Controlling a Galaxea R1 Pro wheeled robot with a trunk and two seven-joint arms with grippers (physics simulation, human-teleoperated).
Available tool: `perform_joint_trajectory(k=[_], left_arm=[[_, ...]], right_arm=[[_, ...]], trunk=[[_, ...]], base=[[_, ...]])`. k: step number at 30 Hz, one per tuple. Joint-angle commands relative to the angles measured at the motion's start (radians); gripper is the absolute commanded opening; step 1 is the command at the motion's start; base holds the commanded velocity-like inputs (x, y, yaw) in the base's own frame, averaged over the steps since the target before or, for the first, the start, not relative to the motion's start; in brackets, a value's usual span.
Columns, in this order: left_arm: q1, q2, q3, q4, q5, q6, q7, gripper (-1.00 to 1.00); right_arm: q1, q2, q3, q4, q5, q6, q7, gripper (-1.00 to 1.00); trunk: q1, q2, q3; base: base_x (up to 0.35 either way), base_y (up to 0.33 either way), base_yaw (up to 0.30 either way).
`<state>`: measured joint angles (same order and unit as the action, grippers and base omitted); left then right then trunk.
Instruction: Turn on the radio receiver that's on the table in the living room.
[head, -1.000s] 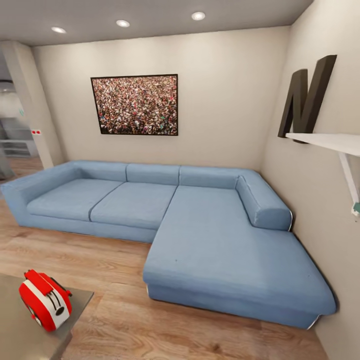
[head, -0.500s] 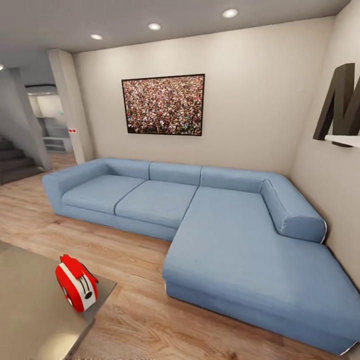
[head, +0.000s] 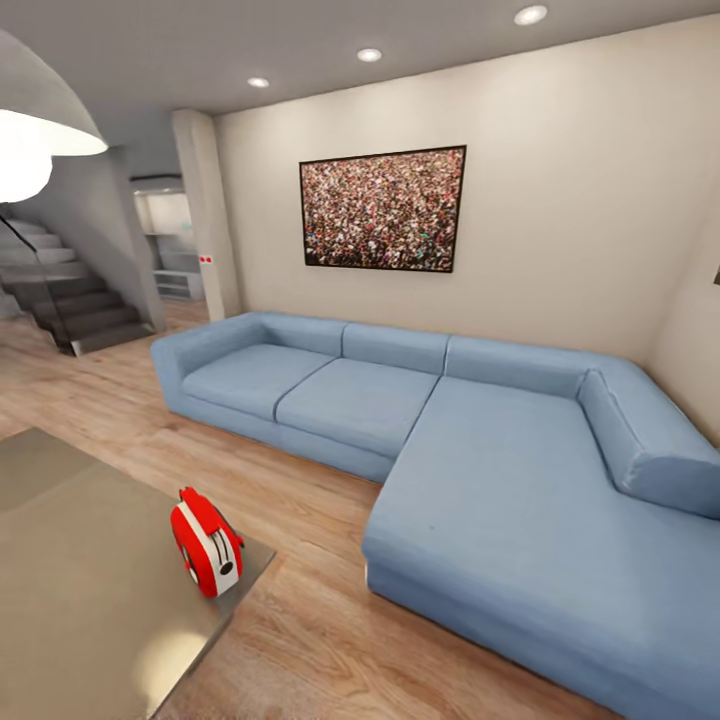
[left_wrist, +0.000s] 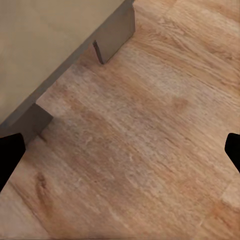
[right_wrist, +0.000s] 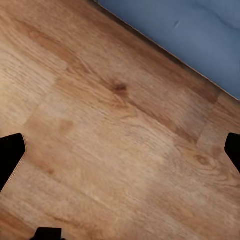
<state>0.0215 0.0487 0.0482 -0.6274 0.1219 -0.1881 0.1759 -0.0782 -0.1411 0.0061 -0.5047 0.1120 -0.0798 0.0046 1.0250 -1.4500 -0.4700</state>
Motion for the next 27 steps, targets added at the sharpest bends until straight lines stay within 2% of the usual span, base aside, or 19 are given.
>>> perform_joint_trajectory(k=[1,5,9,12,14,18,22,27], left_arm=[[0.000,0.001,0.001,0.000,0.001,0.000,0.000,1.00],[0.000,0.003,0.011,-0.001,0.002,-0.001,0.006,1.00],[0.000,0.001,0.122,-0.001,0.006,-0.003,0.000,1.00],[0.000,-0.002,0.153,-0.004,0.005,-0.003,-0.003,1.00],[0.000,-0.009,0.156,-0.005,0.003,-0.003,-0.004,1.00],[0.000,-0.018,0.135,-0.022,-0.001,-0.003,-0.003,1.00],[0.000,-0.016,0.128,-0.145,-0.003,0.015,-0.002,1.00],[0.000,-0.018,0.126,-0.267,-0.002,0.097,-0.003,1.00]], right_arm=[[0.000,0.000,0.000,0.000,0.000,0.000,0.000,1.00],[0.000,0.000,0.000,0.000,0.000,0.000,0.000,1.00],[0.000,0.000,0.000,0.000,0.000,0.000,0.000,1.00],[0.000,0.000,0.000,-0.012,0.000,0.000,0.000,1.00],[0.000,0.000,0.000,-0.041,0.001,0.001,0.000,1.00],[-0.004,0.001,0.000,-0.127,0.001,0.003,0.000,1.00],[-0.011,0.003,0.000,-0.220,0.000,0.005,0.000,1.00],[-0.012,0.006,0.000,-0.261,0.000,0.001,0.000,1.00]], trunk=[[0.000,0.000,0.000],[0.000,0.000,0.000],[0.000,0.000,0.000],[0.000,0.000,0.000],[0.000,0.000,0.000],[0.000,0.000,0.000],[0.000,0.000,0.000],[0.000,0.000,0.000]], base=[[0.000,0.000,0.298],[0.000,0.000,0.298],[0.000,0.000,0.298],[0.000,0.000,0.298],[0.000,0.000,0.298],[0.000,0.000,0.299],[0.000,0.000,0.225],[0.000,0.000,0.041]])
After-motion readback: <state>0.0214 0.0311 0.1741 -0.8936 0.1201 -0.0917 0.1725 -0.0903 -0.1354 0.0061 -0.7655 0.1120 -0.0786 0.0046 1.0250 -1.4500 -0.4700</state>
